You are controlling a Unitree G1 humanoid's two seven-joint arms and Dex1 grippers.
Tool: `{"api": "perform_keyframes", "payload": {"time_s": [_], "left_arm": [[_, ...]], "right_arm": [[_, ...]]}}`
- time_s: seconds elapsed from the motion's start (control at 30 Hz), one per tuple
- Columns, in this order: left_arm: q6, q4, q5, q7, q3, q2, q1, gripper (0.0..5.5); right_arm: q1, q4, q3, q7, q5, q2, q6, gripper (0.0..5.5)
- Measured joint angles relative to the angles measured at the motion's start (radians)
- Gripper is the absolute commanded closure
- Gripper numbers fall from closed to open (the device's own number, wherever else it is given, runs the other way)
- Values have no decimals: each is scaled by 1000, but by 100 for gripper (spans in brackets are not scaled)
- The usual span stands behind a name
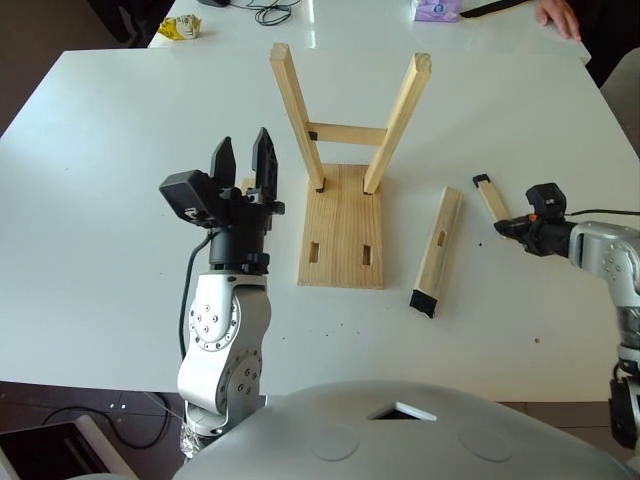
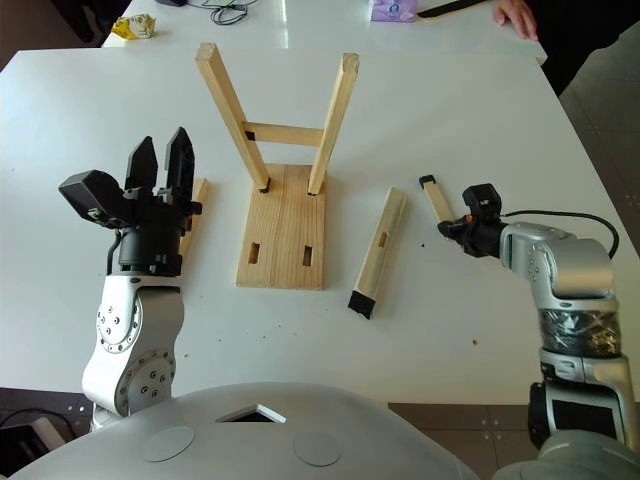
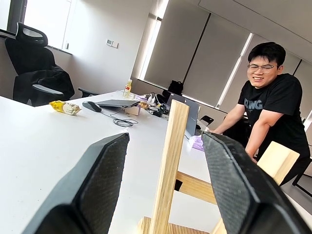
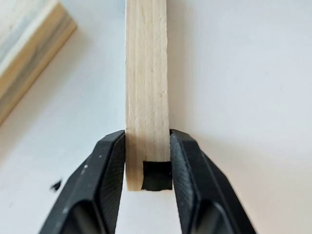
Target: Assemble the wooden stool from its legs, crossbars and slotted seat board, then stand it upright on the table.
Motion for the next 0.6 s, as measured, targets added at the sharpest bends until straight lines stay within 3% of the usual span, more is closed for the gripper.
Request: {"api": "perform_keyframes", "payload": {"time_s": [0.13,0.23,0.43,0.6], "left_arm": [[30,16,-50,-51,54,35,-67,274],[64,30,-94,-85,105,69,-121,274],[117,58,-160,-141,157,122,-163,274],[136,59,-306,-206,241,168,-260,274]], "right_arm": [[-244,129,-76,-110,20,213,-19,420],[-346,77,-128,-140,55,258,-17,420],[-306,-30,-230,-192,113,350,5,420],[-456,-53,-368,-171,312,452,-38,420]]}}
